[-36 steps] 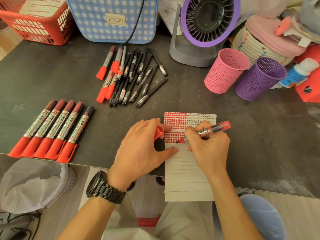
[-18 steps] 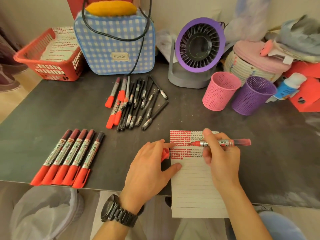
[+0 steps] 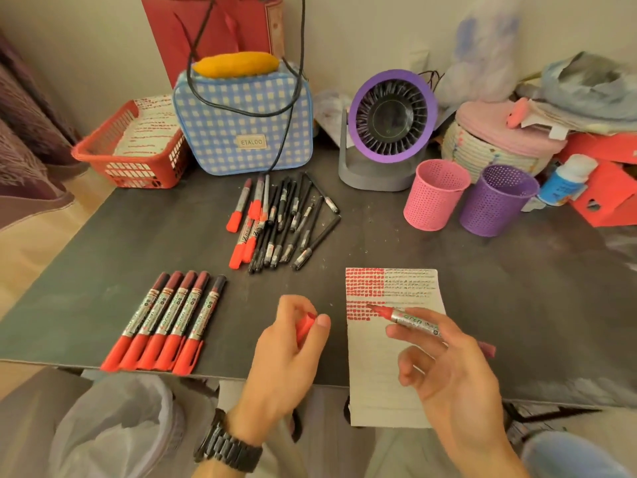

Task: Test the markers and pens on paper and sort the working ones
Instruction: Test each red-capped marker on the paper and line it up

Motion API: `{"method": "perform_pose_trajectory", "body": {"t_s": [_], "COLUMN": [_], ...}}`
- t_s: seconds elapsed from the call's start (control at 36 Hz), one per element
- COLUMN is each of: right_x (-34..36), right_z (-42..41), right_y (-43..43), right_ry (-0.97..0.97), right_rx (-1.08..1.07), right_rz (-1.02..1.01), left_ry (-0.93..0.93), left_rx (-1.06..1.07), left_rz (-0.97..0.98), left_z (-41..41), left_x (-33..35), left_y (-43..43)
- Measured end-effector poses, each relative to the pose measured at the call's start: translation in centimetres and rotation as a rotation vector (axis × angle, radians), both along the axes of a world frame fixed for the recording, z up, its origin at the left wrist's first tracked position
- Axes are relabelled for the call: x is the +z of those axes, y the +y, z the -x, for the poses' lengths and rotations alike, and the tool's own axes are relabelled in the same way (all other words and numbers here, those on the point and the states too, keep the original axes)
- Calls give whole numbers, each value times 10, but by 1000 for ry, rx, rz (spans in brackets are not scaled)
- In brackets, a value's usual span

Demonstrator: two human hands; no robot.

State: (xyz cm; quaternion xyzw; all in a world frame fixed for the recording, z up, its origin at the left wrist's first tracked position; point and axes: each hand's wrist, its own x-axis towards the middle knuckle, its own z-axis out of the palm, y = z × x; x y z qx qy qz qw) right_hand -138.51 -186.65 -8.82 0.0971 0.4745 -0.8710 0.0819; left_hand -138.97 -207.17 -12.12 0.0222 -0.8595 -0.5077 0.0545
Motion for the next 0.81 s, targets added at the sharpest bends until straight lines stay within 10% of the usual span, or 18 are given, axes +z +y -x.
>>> {"method": "perform_pose_trajectory", "body": {"t_s": [0.81], "right_x": [-21], "right_z": [-64], "right_y": [-25], "right_ry": [-53], "right_rx": [6], "right_rz": [-396], "left_ry": [-77], "left_rx": [29], "left_rz": [-255], "left_z": [-100], "left_x": [-4], "left_y": [-15]}}
